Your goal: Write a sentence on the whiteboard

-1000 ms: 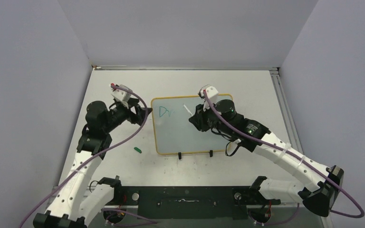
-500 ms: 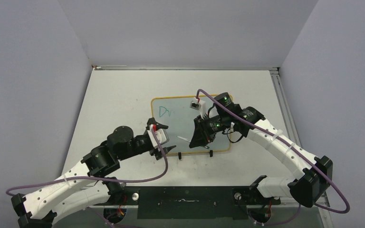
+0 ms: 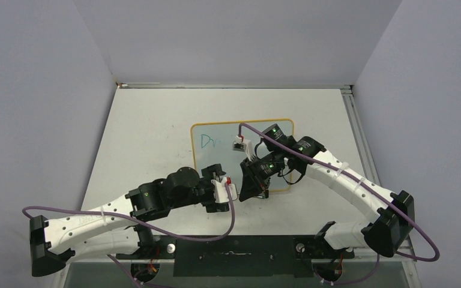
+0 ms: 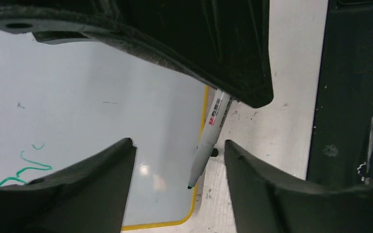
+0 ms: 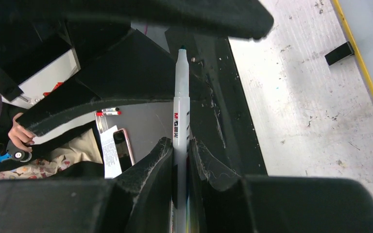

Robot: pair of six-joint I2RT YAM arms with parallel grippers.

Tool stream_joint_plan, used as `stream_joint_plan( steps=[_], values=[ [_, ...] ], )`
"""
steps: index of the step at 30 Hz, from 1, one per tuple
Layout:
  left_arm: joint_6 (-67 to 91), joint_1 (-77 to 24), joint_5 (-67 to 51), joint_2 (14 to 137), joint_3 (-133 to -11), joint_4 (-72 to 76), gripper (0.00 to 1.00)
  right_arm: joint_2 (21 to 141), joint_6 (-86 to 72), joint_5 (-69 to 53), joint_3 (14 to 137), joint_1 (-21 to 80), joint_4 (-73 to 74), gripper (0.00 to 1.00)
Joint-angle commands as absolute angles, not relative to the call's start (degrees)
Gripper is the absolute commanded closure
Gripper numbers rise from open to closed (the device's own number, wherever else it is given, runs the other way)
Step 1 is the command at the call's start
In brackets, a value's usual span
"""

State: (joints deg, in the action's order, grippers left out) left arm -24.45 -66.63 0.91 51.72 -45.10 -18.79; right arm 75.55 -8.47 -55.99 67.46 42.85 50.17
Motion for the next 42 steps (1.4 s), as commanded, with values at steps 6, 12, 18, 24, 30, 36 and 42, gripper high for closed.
stream_joint_plan(
  steps=[6,12,18,24,30,36,42],
  values=[
    [-21.2,-69.6,-3.6,57.4,-50.8,-17.3,0.77,74.6,-8.1,-57.4,69.1,42.6,47.4,0.95],
    [-12.8,-68.4,-3.6,56.7,-47.6,-12.4,1.0,68.9,-15.0,-53.5,64.5,39.7,39.5,0.59],
    [-8.2,-60.0,-15.0,53.3,-45.3,-10.0,1.0,61.8,-22.0,-47.3,57.3,38.6,32.1,0.31],
    [-8.2,-56.9,-20.9,54.0,-46.0,-11.0,1.0,56.8,-32.2,-46.1,52.0,38.6,18.2,0.28],
    [-9.7,-56.8,-24.2,54.4,-46.4,-12.8,1.0,56.8,-33.5,-44.0,51.3,38.7,15.4,0.32],
    [-10.6,-56.5,-25.1,56.1,-47.7,-14.9,1.0,58.0,-33.7,-48.7,51.5,39.3,15.3,0.51],
    [-10.9,-55.9,-25.4,56.3,-47.8,-15.3,1.0,58.4,-32.3,-49.7,51.9,41.1,18.6,0.58]
  ],
)
